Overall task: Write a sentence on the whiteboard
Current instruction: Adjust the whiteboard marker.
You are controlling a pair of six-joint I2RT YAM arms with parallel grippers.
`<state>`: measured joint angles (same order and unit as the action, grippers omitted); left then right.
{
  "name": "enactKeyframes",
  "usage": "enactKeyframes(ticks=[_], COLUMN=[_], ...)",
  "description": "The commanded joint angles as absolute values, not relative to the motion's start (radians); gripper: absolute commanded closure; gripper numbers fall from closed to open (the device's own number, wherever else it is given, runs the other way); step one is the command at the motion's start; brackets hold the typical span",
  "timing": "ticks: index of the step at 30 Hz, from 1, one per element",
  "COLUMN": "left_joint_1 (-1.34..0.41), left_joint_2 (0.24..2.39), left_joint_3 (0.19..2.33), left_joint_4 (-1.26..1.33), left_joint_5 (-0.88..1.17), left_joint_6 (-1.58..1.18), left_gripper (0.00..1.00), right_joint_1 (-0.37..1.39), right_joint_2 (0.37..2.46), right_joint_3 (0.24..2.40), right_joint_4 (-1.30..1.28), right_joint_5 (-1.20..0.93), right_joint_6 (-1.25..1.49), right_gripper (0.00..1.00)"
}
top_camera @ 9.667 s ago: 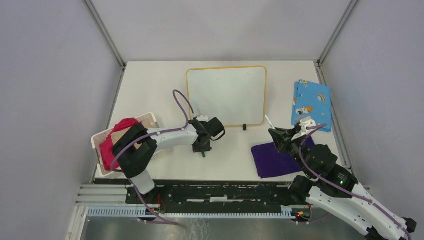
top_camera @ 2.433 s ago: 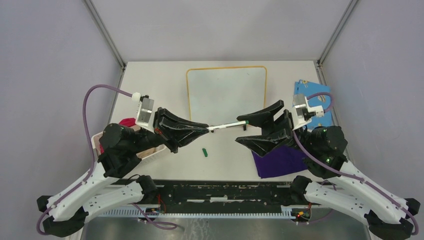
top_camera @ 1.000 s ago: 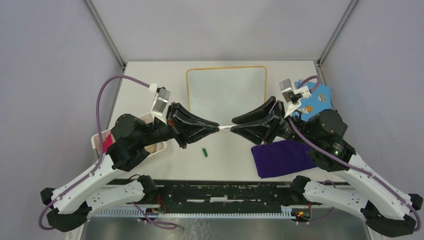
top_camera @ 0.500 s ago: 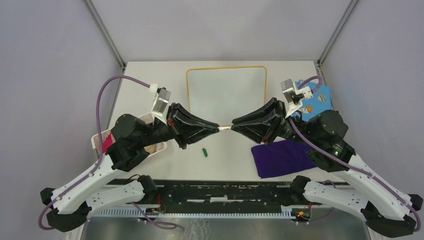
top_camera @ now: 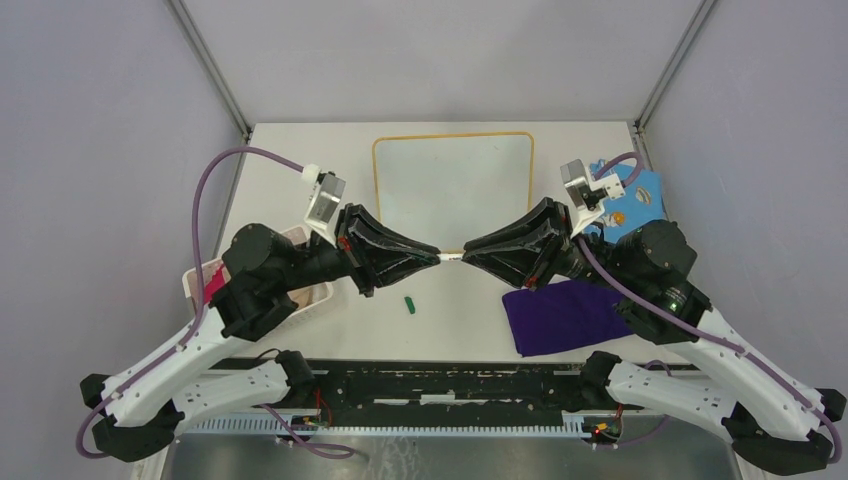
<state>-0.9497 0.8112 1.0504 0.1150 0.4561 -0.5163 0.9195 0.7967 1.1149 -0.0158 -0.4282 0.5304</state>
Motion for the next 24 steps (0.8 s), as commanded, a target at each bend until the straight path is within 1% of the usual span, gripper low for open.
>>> enactKeyframes(ticks=[1,10,12,17,24], left_joint_1=[-0.951,-0.950,-0.951,-0.951,-0.951], left_joint_2=[0.821,0.843,0.847,0.850,0.855], left_joint_3=[1.095,1.115,1.118,1.120,1.120], left_joint_4=[0.113,0.088,0.084,0.081,0.070], left_joint_5=[0.463,0.471,0.475,0.475,0.464], left_joint_6=[-0.483,-0.463,-0.459,-0.453,-0.442], left_gripper=[0.98,0.98,0.98,0.98,0.98], right_joint_1=[0.916,0.916,0.917,0.916,0.917], right_joint_2=[0.783,0.776,0.775,0.769,0.762], right_joint_3=[1.121,1.127,1.127,1.126,1.121], right_joint_4=[0.032,0.034,0.031,0.028,0.031], right_joint_5=[-0.461,-0.489,-0.492,-0.496,-0.503], right_joint_6=[0.537,0.531,0.528,0.523,0.523], right_gripper=[0.74,0.74,0.75,0.82,1.00])
